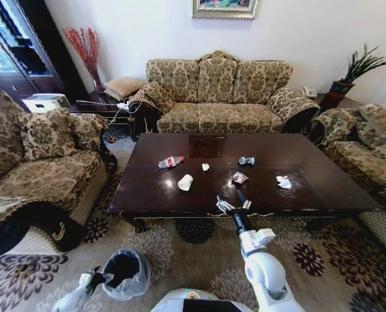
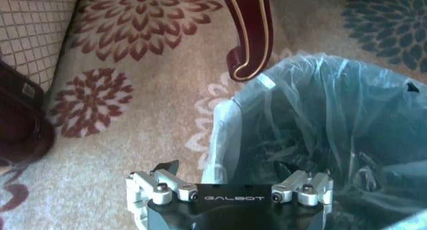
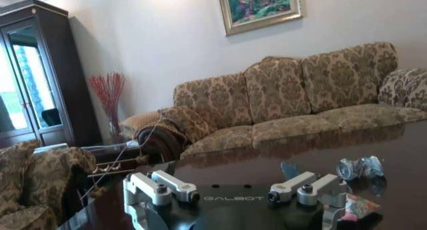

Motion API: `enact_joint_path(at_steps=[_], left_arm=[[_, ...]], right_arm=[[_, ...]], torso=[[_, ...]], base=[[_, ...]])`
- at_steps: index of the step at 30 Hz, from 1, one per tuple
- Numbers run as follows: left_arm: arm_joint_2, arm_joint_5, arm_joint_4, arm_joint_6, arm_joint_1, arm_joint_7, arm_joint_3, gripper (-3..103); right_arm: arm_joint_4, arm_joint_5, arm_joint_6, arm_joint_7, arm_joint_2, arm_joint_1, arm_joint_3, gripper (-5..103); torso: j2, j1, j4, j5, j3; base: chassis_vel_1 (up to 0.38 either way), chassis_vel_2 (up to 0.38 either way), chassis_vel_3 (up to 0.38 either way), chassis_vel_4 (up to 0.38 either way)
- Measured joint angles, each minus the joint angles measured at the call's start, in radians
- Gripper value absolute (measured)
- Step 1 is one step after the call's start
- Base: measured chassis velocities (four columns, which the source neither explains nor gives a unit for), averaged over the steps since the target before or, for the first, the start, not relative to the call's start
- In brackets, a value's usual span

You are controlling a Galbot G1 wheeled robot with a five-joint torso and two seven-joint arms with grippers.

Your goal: Move to the front of the table and place the trash on the table into the trash bin.

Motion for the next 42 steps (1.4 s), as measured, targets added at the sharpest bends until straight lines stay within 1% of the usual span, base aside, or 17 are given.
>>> enact_joint_path(at_steps=[1, 8, 10, 12, 14, 15, 18, 20, 22, 23, 24, 26, 29, 33, 35, 37, 42], left_arm=[[0.000, 0.000, 0.000, 0.001, -0.001, 0.002, 0.001, 97], [-0.003, 0.002, 0.017, 0.014, -0.023, 0.006, 0.006, 88], [-0.004, 0.010, 0.027, 0.038, -0.035, 0.006, 0.004, 76], [-0.004, 0.012, 0.029, 0.043, -0.037, 0.006, 0.003, 76], [-0.002, 0.018, 0.033, 0.058, -0.045, 0.021, 0.001, 68], [-0.002, 0.018, 0.033, 0.058, -0.045, 0.021, 0.001, 68], [-0.004, 0.025, 0.038, 0.079, -0.060, 0.032, 0.000, 55], [-0.005, 0.028, 0.040, 0.087, -0.064, 0.032, 0.002, 55], [-0.010, 0.044, 0.045, 0.108, -0.080, 0.035, 0.007, 47], [-0.010, 0.044, 0.045, 0.108, -0.080, 0.035, 0.007, 47], [-0.011, 0.049, 0.046, 0.116, -0.085, 0.036, 0.008, 43], [-0.013, 0.053, 0.052, 0.123, -0.092, 0.037, 0.009, 35], [-0.015, 0.059, 0.057, 0.127, -0.096, 0.042, 0.009, 32], [-0.015, 0.067, 0.067, 0.129, -0.102, 0.047, 0.007, 16], [-0.014, 0.068, 0.068, 0.129, -0.103, 0.047, 0.006, 16], [-0.013, 0.070, 0.068, 0.129, -0.102, 0.044, 0.003, 7], [-0.010, 0.069, 0.057, 0.133, -0.088, 0.043, -0.011, 0]], right_arm=[[-0.001, 0.001, 0.001, 0.000, 0.000, 0.000, 0.000, 100], [-0.002, 0.004, 0.007, -0.001, -0.001, -0.006, -0.001, 100], [-0.003, 0.005, 0.012, -0.001, -0.001, -0.008, 0.001, 100], [-0.003, 0.005, 0.013, -0.001, -0.001, -0.008, 0.001, 100], [-0.003, 0.005, 0.015, -0.001, 0.000, -0.011, 0.001, 100], [-0.003, 0.005, 0.015, -0.001, 0.000, -0.011, 0.001, 100], [-0.006, 0.005, 0.018, 0.000, 0.001, -0.015, 0.000, 100], [-0.008, 0.005, 0.020, 0.000, 0.002, -0.017, 0.000, 100], [-0.011, 0.005, 0.025, -0.003, 0.003, -0.020, 0.000, 100], [-0.011, 0.005, 0.025, -0.003, 0.003, -0.020, 0.000, 100], [-0.011, 0.004, 0.027, -0.003, 0.003, -0.021, 0.000, 100], [-0.012, 0.004, 0.028, -0.003, 0.002, -0.022, 0.001, 100], [-0.013, 0.005, 0.029, -0.001, 0.002, -0.022, 0.002, 100], [-0.013, 0.007, 0.029, -0.001, 0.002, -0.024, 0.004, 100], [-0.013, 0.007, 0.030, -0.002, 0.002, -0.025, 0.004, 100], [-0.015, 0.008, 0.030, -0.003, 0.002, -0.025, 0.004, 100], [-0.016, 0.008, 0.032, -0.003, 0.003, -0.025, 0.003, 100]], torso=[[0.000, 0.000, 0.0001, 0.0000, 0.000], [0.000, 0.000, 0.0002, -0.0002, 0.000], [0.000, 0.000, 0.0002, -0.0001, 0.000], [0.000, 0.000, 0.0002, -0.0001, 0.000], [0.000, 0.000, 0.0002, -0.0005, 0.000], [0.000, 0.000, 0.0002, -0.0005, 0.000], [0.000, 0.000, 0.0002, -0.0004, 0.000], [0.000, 0.000, 0.0002, -0.0004, 0.000], [0.000, 0.000, 0.0001, -0.0002, 0.000], [0.000, 0.000, 0.0001, -0.0002, 0.000], [0.000, 0.000, 0.0001, -0.0002, 0.000], [0.000, 0.000, 0.0002, 0.0005, 0.000], [0.000, 0.000, 0.0002, -0.0002, 0.000], [0.000, 0.000, 0.0003, -0.0002, 0.000], [0.000, 0.000, 0.0002, -0.0003, 0.000], [0.000, 0.000, 0.0002, -0.0002, 0.000], [0.000, 0.000, 0.0002, -0.0012, 0.000]], base=[[0.000, 0.000, 0.000, 0.000], [0.000, 0.000, 0.000, 0.000], [0.000, 0.000, 0.000, 0.000], [0.000, 0.000, 0.000, 0.000], [0.000, 0.000, 0.000, 0.000], [0.000, 0.000, 0.000, 0.000], [0.000, 0.000, 0.000, 0.000], [0.000, 0.000, 0.000, 0.000], [0.000, 0.000, 0.000, 0.000], [0.000, 0.000, 0.000, 0.000], [0.000, 0.000, 0.000, 0.000], [0.000, 0.000, 0.000, 0.000], [0.000, 0.000, 0.000, 0.000], [0.000, 0.000, 0.000, 0.000], [0.000, 0.000, 0.000, 0.000], [0.000, 0.000, 0.000, 0.000], [0.000, 0.000, 0.000, 0.000]])
